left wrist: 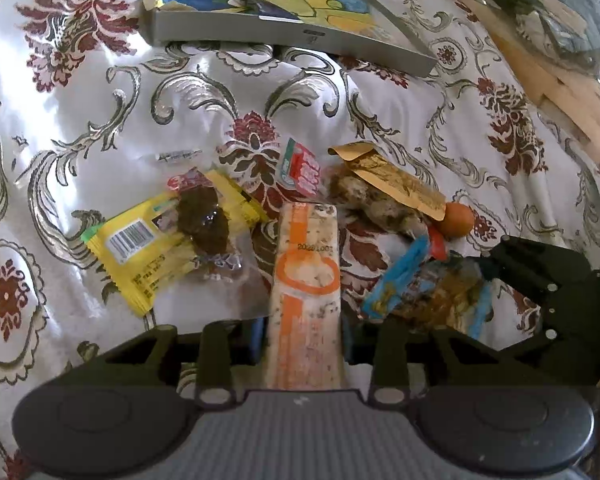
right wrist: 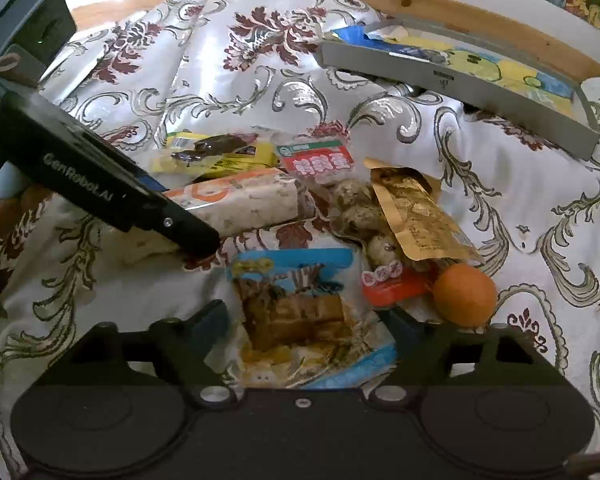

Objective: Organize snacks
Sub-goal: 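Grasp the blue snack bag with the right tool while the left tool grasps the orange-striped cracker bar, then carry the blue snack bag and cracker bar over the grey tray with both tools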

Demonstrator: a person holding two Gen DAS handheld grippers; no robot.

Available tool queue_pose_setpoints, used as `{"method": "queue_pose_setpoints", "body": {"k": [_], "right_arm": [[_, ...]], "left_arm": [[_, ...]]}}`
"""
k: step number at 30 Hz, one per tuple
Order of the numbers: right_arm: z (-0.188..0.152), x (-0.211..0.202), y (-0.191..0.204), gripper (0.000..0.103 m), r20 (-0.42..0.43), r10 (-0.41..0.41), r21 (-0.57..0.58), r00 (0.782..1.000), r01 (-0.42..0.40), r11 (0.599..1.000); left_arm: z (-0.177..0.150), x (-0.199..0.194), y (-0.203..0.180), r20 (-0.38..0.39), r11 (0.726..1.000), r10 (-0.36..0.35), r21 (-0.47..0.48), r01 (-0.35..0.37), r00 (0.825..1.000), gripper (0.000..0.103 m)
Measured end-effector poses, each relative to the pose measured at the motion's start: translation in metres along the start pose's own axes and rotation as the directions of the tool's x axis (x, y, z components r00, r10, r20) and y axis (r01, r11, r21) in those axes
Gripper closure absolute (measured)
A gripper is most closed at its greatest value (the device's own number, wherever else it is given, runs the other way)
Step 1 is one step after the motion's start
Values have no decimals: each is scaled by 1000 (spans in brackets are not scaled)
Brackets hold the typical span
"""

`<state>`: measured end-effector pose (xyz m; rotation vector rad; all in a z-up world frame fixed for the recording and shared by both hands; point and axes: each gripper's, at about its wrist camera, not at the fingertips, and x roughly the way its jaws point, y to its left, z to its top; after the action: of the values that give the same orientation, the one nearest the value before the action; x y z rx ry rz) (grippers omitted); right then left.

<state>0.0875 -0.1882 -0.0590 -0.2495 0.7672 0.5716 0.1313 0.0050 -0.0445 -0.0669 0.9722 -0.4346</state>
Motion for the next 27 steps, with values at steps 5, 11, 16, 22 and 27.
{"method": "queue_pose_setpoints", "body": {"k": [5, 11, 16, 22, 27], "right_arm": [[-6, -10, 7, 43, 20, -27, -3, 999, 27, 1000], [-10, -22, 11, 61, 46, -74, 49, 996, 72, 996], [-13, -30, 8, 88, 60, -86, 101, 994, 80, 992], [-16, -36, 8, 90, 84, -80, 124, 993, 69, 990], [-18, -40, 13, 91, 105, -88, 125, 991, 74, 989]], "left_arm": [[-5, -6, -7, -4, 1000, 0, -4, 0, 1000, 66], [-11, -14, -20, -7, 999, -30, -18, 30, 1000, 66], [-16, -17, -28, -3, 999, -30, -13, 30, 1000, 66], [-18, -20, -27, 10, 998, -40, -44, 41, 999, 66], [-21, -22, -28, 20, 997, -47, -66, 48, 999, 66]]}}
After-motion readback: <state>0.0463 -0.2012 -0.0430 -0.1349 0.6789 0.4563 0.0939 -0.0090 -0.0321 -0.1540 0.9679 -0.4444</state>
